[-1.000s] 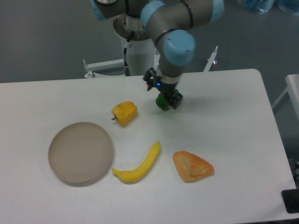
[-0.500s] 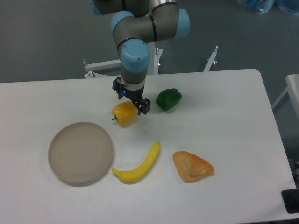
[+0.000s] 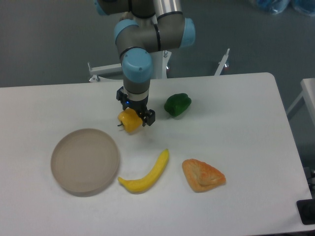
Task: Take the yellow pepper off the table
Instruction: 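Lower the gripper onto the yellow pepper and close on it, then lift the yellow pepper and carry it toward the green pepper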
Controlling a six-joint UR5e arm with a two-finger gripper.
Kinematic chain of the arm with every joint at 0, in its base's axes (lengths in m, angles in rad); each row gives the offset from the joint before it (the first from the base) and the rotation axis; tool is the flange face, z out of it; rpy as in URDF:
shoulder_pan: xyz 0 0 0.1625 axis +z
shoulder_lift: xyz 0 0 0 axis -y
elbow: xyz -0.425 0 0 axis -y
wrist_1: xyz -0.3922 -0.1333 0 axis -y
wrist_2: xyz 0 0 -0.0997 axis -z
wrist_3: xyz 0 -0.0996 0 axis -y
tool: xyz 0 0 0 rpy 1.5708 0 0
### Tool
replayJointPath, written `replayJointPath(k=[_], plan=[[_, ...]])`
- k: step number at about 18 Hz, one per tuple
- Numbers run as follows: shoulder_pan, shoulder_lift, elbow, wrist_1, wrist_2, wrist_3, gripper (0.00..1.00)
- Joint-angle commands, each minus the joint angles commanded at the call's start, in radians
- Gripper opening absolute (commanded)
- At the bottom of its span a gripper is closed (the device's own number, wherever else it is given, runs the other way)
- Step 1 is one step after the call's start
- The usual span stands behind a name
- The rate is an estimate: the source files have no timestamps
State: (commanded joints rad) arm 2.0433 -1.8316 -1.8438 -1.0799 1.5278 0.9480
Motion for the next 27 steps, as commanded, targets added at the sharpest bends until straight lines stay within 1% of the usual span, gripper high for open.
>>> replayJointPath(k=[4,7,10,11,12,13,15,17,20,22,24,26,27], plan=[[-0.023,0.0,-0.012,-0.002,0.012,-0.003,1.0],[-0.026,0.0,-0.021,-0.002,0.012,-0.003,1.0],[-0.029,-0.014,-0.021,0.0,0.012,-0.002,0.99],[-0.032,-0.021,-0.021,-0.002,0.012,-0.002,0.82],[-0.032,-0.023,-0.021,0.001,0.025,-0.003,0.62],[-0.034,-0.023,-0.021,-0.002,0.044,-0.003,0.45],[-0.034,-0.029,-0.015,-0.002,0.054,-0.002,0.16],[-0.032,-0.029,0.011,-0.003,0.051,-0.002,0.03],[-0.008,-0.025,0.07,-0.008,0.042,0.006,0.03],[0.027,-0.032,0.122,-0.017,0.034,0.011,0.03],[0.063,-0.035,0.141,-0.017,0.022,0.014,0.04],[0.132,-0.035,0.176,-0.023,0.009,0.017,0.04],[0.153,-0.035,0.192,-0.037,0.005,0.026,0.04]])
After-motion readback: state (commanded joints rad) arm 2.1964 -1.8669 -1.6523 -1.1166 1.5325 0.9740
